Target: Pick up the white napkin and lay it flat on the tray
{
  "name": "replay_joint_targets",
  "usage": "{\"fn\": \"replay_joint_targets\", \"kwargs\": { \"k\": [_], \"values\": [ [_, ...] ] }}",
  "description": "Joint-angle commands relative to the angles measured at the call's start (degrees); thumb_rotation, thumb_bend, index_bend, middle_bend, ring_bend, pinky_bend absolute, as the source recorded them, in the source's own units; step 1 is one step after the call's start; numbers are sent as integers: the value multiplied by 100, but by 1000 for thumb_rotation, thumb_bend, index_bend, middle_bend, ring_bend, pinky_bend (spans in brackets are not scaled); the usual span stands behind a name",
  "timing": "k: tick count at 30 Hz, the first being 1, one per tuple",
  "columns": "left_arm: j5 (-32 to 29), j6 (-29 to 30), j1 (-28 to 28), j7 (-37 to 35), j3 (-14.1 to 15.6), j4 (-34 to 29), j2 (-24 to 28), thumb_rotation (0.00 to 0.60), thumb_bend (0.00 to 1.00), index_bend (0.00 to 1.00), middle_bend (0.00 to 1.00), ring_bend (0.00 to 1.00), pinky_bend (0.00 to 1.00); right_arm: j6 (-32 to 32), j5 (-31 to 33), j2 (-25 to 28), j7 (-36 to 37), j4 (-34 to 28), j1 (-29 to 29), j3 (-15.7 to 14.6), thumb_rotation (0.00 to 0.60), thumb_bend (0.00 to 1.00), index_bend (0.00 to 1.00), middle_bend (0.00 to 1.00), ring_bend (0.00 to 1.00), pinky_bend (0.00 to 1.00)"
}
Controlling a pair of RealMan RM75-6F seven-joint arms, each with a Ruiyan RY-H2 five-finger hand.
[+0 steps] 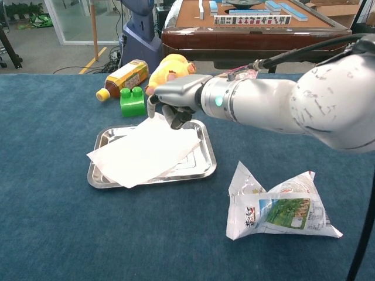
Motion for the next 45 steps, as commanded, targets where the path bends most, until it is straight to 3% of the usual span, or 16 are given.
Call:
{"fn": "replay_joint_targets", "kwargs": {
  "k": [1, 26, 36, 45],
  "values": [
    [18, -19, -6, -1, 11, 11, -2, 600, 335, 66, 22, 36, 14, -5, 123, -16, -25, 53, 57, -81, 562, 1000, 214, 933, 888, 1000],
    [-73, -29, 56, -109, 10, 117, -7, 600, 335, 66, 22, 36, 14, -488, 921, -780, 132, 1557, 607, -366, 563, 1000, 206, 934, 888, 1000],
    [-55, -51, 53, -134, 14, 157, -22, 600, 335, 66, 22, 36, 14, -370, 1103, -790, 48, 1555, 584, -506, 562, 1000, 206, 934, 888, 1000],
    [-33, -102, 19, -131, 13, 172, -33, 600, 335, 66, 22, 37, 14, -45, 1139, -627, -25, 1074, 454, -621, 561, 1000, 206, 934, 888, 1000]
  ]
}}
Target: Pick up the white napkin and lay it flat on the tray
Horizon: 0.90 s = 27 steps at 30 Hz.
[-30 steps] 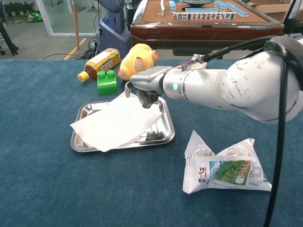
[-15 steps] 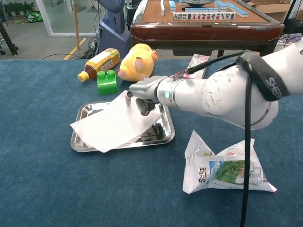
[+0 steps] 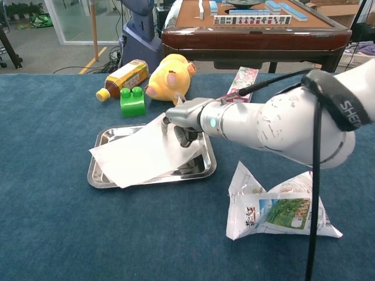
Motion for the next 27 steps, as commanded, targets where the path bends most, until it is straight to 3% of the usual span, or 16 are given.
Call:
{"fn": "replay_joint_targets", "kwargs": {
  "k": [1, 20, 27],
  "values": [
    [4, -12, -10, -5, -1, 6, -2, 600, 335, 66, 22, 37, 14, 129, 27, 68, -46, -160, -66, -62, 562, 1000, 206, 934, 888, 1000],
    [38, -58, -52, -20, -2, 34, -10, 600, 335, 66, 22, 37, 14, 651, 142, 435, -233, -973, -370, -243, 562, 1000, 199, 934, 888, 1000],
    [26, -79, -66, -41, -7, 61, -28, 600, 335, 66, 22, 36, 14, 934, -303, 832, 22, -1709, -557, -127, 562, 1000, 177, 934, 888, 1000]
  ]
}}
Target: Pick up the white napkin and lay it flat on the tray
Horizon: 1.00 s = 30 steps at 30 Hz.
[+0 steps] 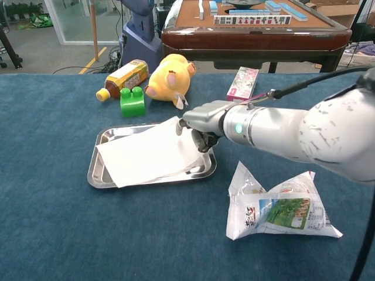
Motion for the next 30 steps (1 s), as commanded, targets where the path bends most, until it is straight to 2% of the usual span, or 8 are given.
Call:
{"fn": "replay_joint_targets", "kwargs": {
  "k": [1, 5, 10, 24, 30],
  "values": [
    [-4, -9, -5, 3, -1, 0, -3, 600, 335, 66, 22, 36, 14, 77, -320, 228, 239, -391, -102, 123, 562, 1000, 177, 934, 889, 1000],
    [22, 18, -8, 44, -4, -41, 10, 600, 335, 66, 22, 36, 14, -193, -574, 326, 432, -696, -21, 259, 563, 1000, 177, 934, 895, 1000],
    [5, 59, 27, 86, 6, -86, 46, 600, 335, 67, 22, 37, 14, -500, -513, 223, 427, -731, 201, 285, 564, 1000, 176, 934, 896, 1000],
    [-28, 109, 93, 86, 26, -83, 52, 600, 335, 66, 22, 36, 14, -765, -47, -62, 211, -498, 727, -26, 562, 1000, 177, 934, 896, 1000],
    [-58, 120, 112, 47, 18, -51, 42, 600, 335, 66, 22, 36, 14, -670, -218, 143, 396, -799, 643, -106, 563, 1000, 177, 934, 898, 1000]
  ]
}}
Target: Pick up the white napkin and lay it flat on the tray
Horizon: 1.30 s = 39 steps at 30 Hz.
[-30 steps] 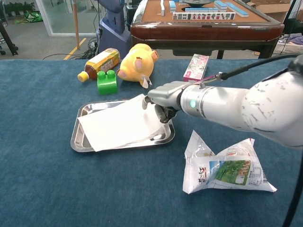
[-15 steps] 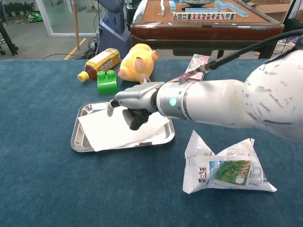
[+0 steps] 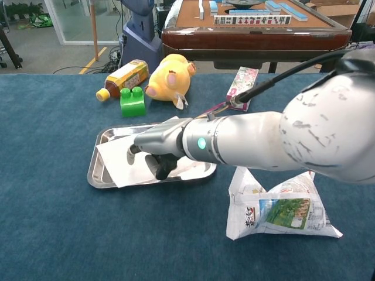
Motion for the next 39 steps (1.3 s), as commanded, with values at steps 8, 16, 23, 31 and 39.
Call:
{"fn": "replay_joint_targets", "kwargs": {
  "k": [8, 16, 23, 31, 39],
  "values": [
    [17, -38, -22, 0, -3, 18, -25, 600, 335, 66, 22, 36, 14, -13, -140, 268, 180, -381, -58, -248, 564, 1000, 177, 934, 902, 1000],
    [1, -11, 12, -4, 6, 22, -19, 600, 335, 66, 22, 36, 14, -108, -22, 131, 220, -215, 76, -324, 565, 1000, 177, 934, 902, 1000],
    [-6, -16, 15, -26, 2, 49, -27, 600, 335, 66, 22, 36, 14, -130, 85, -47, 272, -6, 179, -311, 567, 1000, 177, 934, 902, 1000],
    [-36, -22, 33, -65, 2, 92, -31, 600, 335, 66, 22, 36, 14, -154, 205, -232, 313, 248, 298, -266, 568, 1000, 177, 934, 903, 1000],
    [-45, -19, 46, -97, 0, 128, -39, 600, 335, 66, 22, 37, 14, -123, 316, -411, 310, 489, 394, -219, 566, 1000, 177, 934, 904, 1000]
  ]
}}
